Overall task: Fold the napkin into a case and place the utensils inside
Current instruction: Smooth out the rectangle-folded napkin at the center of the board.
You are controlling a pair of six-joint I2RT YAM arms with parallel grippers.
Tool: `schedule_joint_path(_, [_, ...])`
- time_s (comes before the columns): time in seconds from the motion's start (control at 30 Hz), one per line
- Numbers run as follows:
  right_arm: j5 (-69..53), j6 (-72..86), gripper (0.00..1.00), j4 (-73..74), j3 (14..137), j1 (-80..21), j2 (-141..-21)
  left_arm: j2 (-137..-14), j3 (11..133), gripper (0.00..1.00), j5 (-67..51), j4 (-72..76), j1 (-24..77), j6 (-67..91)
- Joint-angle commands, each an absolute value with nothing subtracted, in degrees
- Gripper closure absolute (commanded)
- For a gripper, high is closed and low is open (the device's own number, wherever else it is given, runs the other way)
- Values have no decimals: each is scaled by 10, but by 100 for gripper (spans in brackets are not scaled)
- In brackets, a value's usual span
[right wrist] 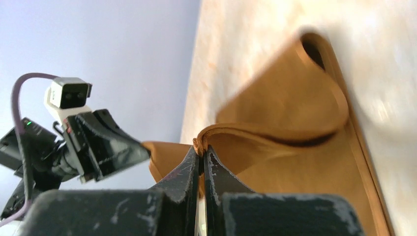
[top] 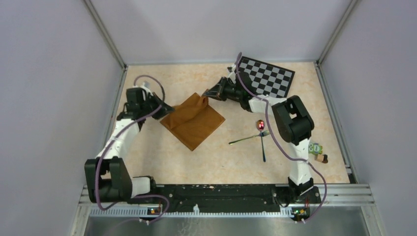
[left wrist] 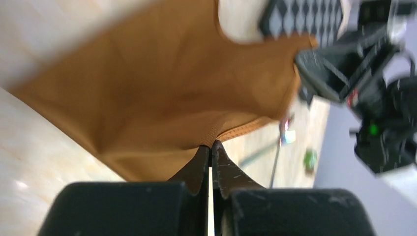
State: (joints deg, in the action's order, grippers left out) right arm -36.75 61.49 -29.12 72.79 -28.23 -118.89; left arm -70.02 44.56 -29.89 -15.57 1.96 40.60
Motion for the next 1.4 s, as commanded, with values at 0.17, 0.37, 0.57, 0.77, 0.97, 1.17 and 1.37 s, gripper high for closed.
schedule_joint_path(0.17, [-321, 665, 100, -323, 945, -304, -1284, -911, 717, 100, -234, -243, -104, 249])
schedule_joint_path(0.37, [-264, 651, 100, -325, 928, -304, -1238, -1017, 875, 100, -319, -199, -111, 251])
schedule_joint_path(0.57, [-225, 656, 100, -324, 937, -304, -1223, -1083, 983, 100, -321, -176, -115, 238])
schedule_joint_path(0.77, [-227, 665, 100, -316, 1000, -304, -1269, -1116, 1014, 100, -357, -163, -128, 241])
schedule_joint_path(0.97, [-234, 654, 100, -289, 1046, -304, -1298, -1123, 1007, 100, -369, -172, -130, 250])
schedule_joint_path(1.17, [-254, 647, 100, -281, 989, -303, -1265, -1078, 900, 100, -417, -180, -128, 278])
schedule_joint_path(1.37, [-282, 646, 100, -285, 897, -299, -1212, -987, 735, 100, -457, -164, -83, 290])
